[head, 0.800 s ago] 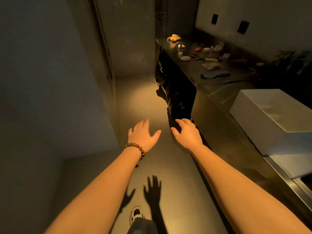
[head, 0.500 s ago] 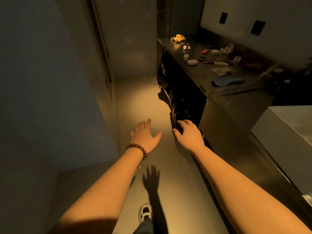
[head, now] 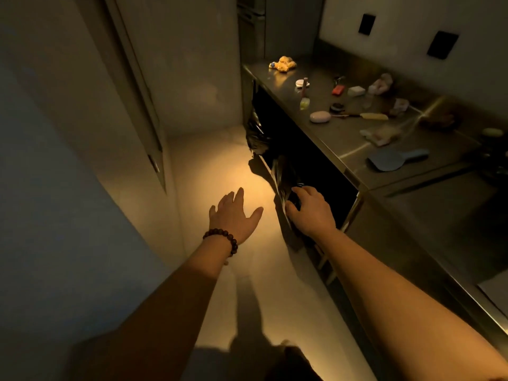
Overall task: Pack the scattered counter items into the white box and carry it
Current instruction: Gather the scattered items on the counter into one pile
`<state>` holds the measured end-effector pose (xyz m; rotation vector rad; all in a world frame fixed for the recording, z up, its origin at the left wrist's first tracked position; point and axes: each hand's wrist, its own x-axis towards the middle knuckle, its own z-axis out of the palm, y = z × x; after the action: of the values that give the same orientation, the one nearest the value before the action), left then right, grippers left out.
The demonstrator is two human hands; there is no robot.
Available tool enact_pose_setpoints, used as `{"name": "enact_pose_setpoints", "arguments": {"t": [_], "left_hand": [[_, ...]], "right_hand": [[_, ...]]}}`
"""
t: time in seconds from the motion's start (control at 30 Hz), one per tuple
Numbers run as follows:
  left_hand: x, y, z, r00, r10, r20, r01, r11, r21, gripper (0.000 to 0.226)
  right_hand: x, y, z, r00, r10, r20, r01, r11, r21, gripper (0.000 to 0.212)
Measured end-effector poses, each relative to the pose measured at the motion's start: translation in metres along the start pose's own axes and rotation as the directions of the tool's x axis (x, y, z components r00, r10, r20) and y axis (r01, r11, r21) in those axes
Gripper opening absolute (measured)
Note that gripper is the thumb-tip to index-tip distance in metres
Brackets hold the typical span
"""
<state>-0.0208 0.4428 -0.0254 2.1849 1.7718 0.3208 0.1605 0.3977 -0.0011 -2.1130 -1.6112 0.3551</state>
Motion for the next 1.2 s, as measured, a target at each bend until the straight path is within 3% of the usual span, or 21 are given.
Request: {"name": "enact_pose_setpoints", "arguments": {"t": [0.37, 0.7, 1.0, 1.2], "left_hand": [[0.22, -0.009, 0.026, 1.0, 0.008, -0.029, -0.008, 1.0, -0.019, 0.078], [0.45, 0.022, 0.01, 0.997, 0.019, -0.073, -0.018, 1.0, 0.004, 0.077], [0.561, 0.034, 0.018, 0.998, 0.056, -0.033, -0.055, 0.998, 0.038, 0.078], [0.631, 0.043, 0.022, 0.985, 0.173, 0.001, -0.173, 0.985, 0.009, 0.078]], "right_hand": [[0.218, 0.015, 0.059, 1.0, -0.02, -0.006, 0.019, 0.999, -0.036, 0.05], [0.447, 0.009, 0.044, 0.997, -0.078, 0.004, 0.078, 0.997, 0.01, 0.049], [0.547, 0.02, 0.052, 1.0, -0.022, -0.007, 0.022, 1.0, 0.019, 0.044], [0.599, 0.033, 0.057, 0.996, 0.056, -0.075, -0.056, 0.998, 0.005, 0.039]]}}
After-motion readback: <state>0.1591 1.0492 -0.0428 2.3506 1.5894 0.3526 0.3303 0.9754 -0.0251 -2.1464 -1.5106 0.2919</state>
